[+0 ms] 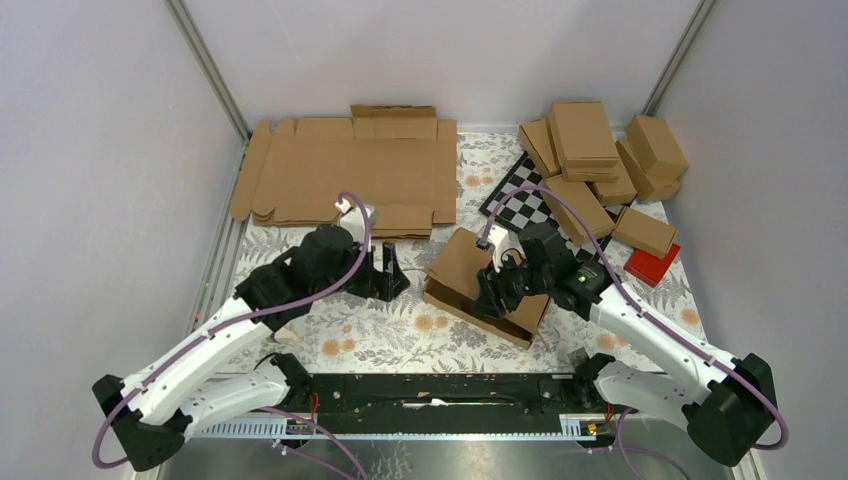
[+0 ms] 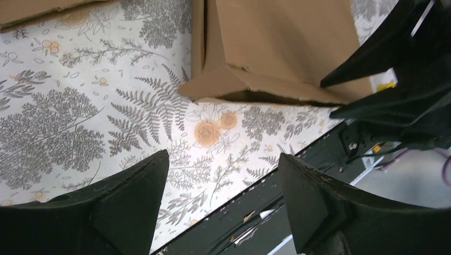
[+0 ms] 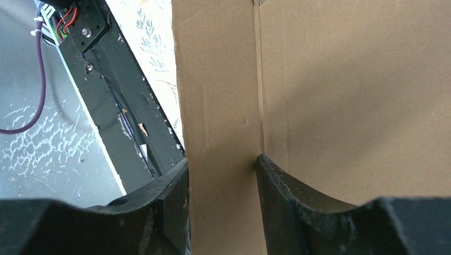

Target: Fold the paper box

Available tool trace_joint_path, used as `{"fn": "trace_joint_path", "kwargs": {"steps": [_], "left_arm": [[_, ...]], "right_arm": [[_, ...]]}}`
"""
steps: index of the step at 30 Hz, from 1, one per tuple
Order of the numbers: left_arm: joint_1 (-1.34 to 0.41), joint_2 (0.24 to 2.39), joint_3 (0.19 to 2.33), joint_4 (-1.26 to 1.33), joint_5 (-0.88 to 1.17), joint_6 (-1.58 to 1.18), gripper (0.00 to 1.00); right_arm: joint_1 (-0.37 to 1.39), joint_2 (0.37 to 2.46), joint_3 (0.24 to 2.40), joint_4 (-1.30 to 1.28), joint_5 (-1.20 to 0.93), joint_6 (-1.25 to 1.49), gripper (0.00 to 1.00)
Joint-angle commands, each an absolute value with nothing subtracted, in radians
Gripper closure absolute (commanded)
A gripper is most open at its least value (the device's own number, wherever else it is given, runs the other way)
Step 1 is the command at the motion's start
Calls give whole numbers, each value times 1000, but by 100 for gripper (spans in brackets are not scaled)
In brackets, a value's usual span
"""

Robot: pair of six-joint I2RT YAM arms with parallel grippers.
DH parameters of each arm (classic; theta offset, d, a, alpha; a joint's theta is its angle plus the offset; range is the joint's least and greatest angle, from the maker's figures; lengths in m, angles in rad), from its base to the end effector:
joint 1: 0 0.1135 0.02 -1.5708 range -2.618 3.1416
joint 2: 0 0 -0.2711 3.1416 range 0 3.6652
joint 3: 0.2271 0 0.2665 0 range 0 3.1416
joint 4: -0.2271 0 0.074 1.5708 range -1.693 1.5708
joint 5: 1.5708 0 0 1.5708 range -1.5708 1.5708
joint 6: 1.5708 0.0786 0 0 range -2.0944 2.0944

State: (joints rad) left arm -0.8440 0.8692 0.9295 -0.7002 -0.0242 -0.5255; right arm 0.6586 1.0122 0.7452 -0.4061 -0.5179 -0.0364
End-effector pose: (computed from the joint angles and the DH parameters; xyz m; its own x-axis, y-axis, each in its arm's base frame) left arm 0.1496 -0.1654 0.3050 -0.7115 0.0455 -0.7012 0.4361 0.8110 -0.3899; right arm 0.1770 0.1861 0.2441 -0.4622 -0.3977 -0.7926 -0.8553 0.4361 0.2800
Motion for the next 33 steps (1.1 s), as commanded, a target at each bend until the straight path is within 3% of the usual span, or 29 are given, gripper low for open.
{"fn": "trace_joint_path", "kwargs": {"steps": [1,6,21,27,33], "left_arm": [[-734,906,944,-545,148,-534,16],[-633,1026,980,-484,250,-534,11],[-522,1266,1156,-451,313,-428,12],[-522,1342,1163,-428,352,-414,15],[-523,1405,1116,-353,529,-428,19]], "right_arm": [[670,1048,781,-426,-531,-25,47],[671,1075,814,-428,-492,41,42],[669,1115,1040,-548,-408,136,13],[668,1082,1113,-547,-211,208,8],[668,1127,1083,-556,-58,378,12]]}}
